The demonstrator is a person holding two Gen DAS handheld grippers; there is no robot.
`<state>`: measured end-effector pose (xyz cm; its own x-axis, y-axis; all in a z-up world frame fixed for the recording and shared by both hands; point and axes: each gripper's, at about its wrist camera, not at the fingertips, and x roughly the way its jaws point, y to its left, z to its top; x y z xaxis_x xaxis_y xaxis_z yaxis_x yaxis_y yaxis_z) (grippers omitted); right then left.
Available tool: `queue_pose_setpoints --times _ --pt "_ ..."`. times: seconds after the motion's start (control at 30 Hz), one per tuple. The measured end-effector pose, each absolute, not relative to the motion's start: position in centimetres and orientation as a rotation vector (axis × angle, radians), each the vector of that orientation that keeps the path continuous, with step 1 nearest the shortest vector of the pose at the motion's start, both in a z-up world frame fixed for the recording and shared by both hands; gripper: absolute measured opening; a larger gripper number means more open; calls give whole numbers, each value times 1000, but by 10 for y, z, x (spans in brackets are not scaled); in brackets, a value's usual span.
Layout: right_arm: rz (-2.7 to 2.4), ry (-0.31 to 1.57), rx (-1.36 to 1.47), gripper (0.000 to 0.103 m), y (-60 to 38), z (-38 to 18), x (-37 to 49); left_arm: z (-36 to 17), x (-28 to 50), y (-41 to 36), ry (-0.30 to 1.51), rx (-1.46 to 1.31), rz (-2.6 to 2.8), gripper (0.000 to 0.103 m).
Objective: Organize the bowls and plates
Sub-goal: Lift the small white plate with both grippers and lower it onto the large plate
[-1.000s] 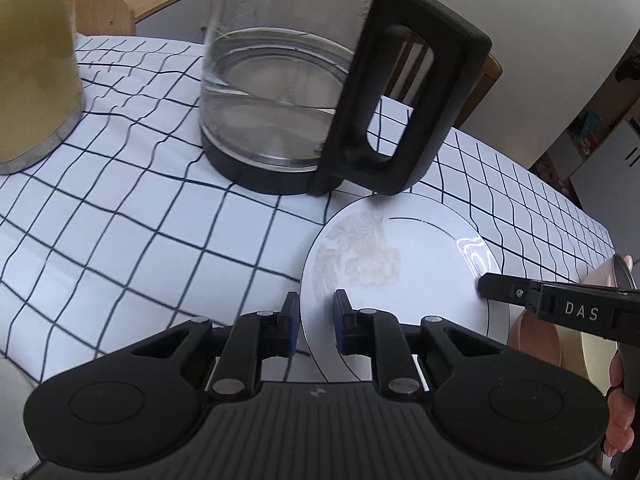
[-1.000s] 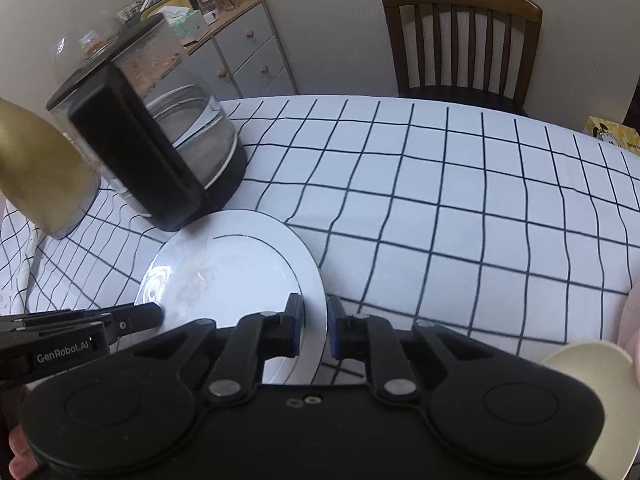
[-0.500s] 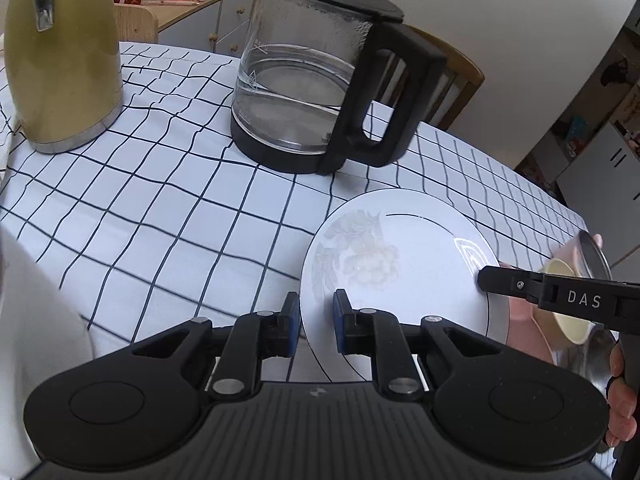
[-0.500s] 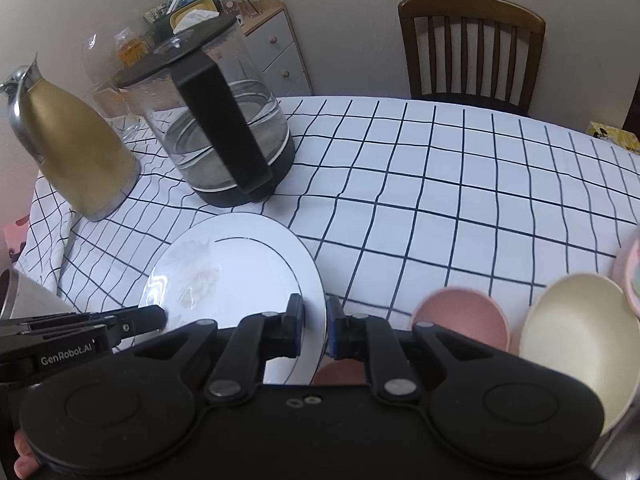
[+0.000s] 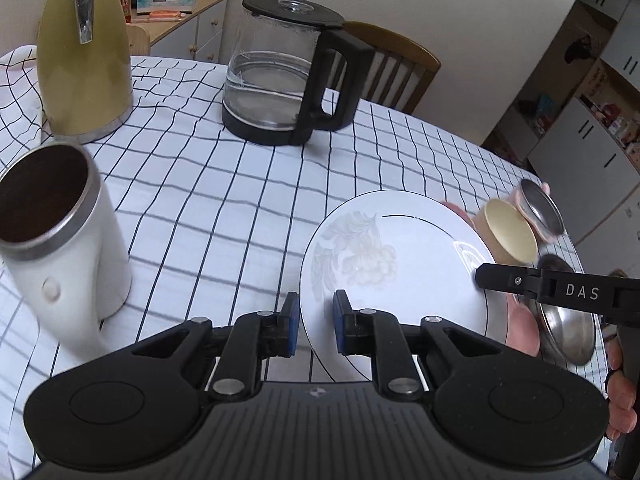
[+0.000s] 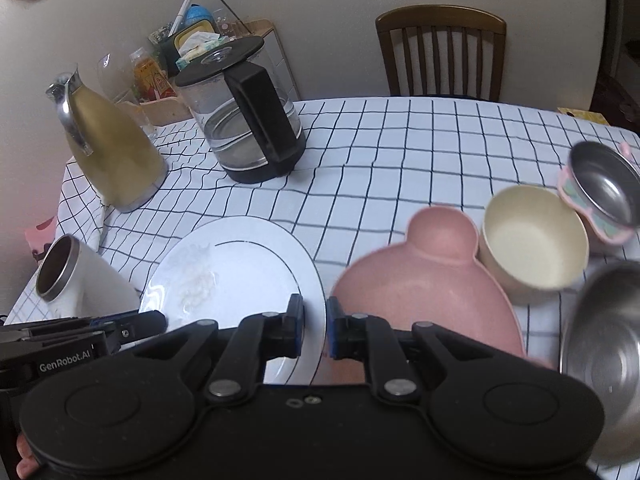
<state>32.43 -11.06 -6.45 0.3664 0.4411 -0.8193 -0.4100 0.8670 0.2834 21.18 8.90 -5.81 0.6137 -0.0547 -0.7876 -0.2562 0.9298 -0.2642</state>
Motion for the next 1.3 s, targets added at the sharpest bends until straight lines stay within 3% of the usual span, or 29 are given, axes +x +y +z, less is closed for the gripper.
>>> queue_pose_setpoints --times 0.77,1.3 --pt "390 1141 142 13 -153 -79 162 -85 85 45 1037 -288 -5 16" --pt "371 1219 153 13 -153 -121 129 -123 73 45 1117 -266 8 16"
